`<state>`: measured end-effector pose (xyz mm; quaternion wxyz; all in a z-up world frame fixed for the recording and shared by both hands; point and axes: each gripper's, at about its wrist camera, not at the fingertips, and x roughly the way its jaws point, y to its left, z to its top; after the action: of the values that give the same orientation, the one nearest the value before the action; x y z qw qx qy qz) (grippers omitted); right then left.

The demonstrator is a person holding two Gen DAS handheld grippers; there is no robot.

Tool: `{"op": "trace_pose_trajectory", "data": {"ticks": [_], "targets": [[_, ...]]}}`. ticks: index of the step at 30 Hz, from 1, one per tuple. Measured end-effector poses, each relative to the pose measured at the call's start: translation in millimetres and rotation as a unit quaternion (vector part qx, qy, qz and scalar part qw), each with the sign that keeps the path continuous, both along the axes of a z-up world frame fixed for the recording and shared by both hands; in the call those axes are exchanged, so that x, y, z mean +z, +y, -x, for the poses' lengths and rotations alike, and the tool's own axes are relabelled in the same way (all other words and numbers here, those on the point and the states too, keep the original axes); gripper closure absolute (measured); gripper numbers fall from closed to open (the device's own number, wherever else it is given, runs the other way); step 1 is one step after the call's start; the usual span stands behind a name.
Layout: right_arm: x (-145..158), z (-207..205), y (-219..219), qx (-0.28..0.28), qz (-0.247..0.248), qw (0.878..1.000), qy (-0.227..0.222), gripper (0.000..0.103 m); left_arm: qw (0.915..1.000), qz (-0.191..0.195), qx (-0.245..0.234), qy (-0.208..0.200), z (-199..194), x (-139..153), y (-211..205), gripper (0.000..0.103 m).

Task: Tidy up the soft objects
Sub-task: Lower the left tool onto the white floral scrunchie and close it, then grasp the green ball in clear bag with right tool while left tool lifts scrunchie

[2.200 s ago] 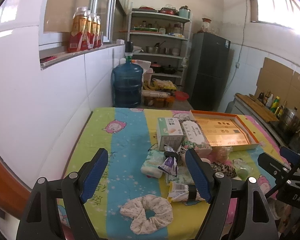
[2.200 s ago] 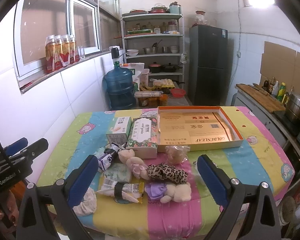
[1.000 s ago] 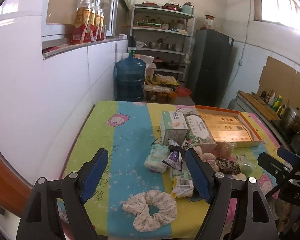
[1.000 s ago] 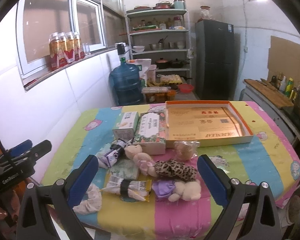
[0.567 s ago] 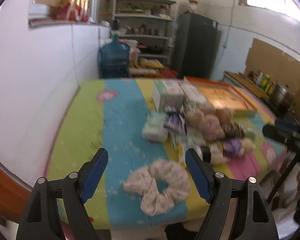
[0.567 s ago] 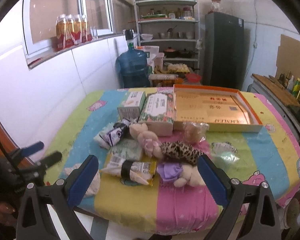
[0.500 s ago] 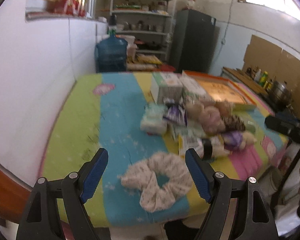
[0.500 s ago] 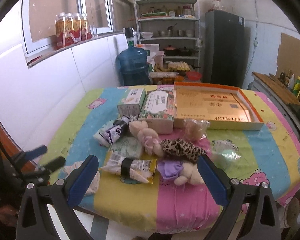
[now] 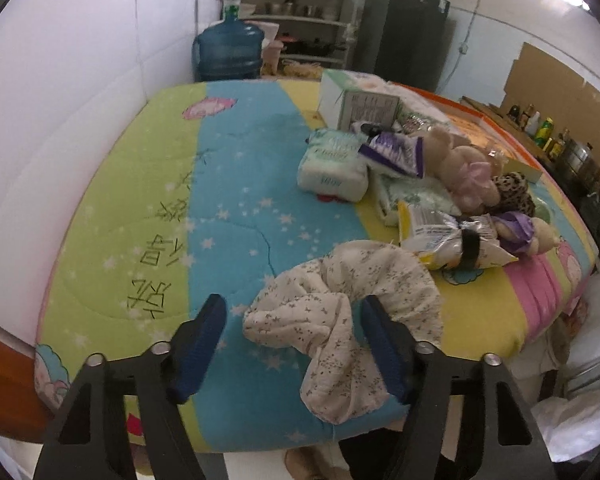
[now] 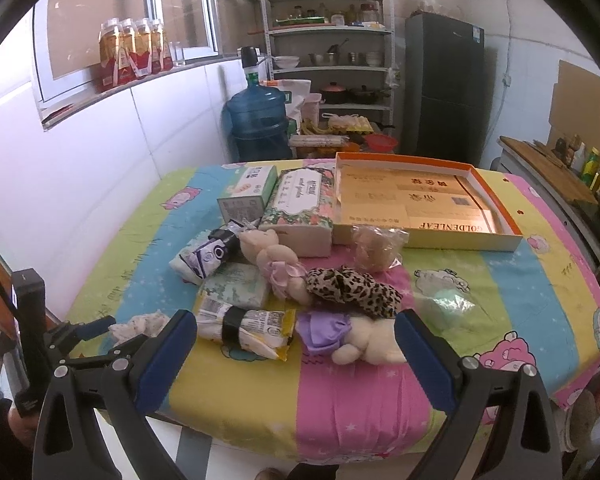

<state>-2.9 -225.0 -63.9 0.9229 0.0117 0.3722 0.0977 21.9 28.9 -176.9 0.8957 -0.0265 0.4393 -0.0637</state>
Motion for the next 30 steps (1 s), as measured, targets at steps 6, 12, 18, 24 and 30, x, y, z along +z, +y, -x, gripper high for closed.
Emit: {"op": "trace_pose_trajectory", "data": {"ticks": [6, 12, 18, 24, 30], "targets": [[-11, -1, -9, -0.007, 0.0, 1.0, 0.005, 0.004, 0.9998, -0.008, 0.005, 0.017, -6, -10, -3, 0.045], [-25, -2, -26, -0.021, 0.006, 1.0, 0.012, 0.014, 0.9999, -0.015, 0.002, 0.007, -6, -10, -6, 0.08], [-32, -11, -56, -0.049, 0.026, 0.998, 0.02, 0.028, 0.9995, 0.005, 0.006, -0.031, -5, 9, -4, 0.087], [-32, -24, -93, -0.086, 0.045, 0.995, 0.0, 0.028, 0.9974, 0.022, -0.002, -0.069, -9, 40, -11, 0.087], [-48, -58, -119, -0.027, 0.07, 0.997, 0.023, 0.027, 0.9945, 0.041, -0.014, -0.096, -12, 69, -17, 0.087]]}}
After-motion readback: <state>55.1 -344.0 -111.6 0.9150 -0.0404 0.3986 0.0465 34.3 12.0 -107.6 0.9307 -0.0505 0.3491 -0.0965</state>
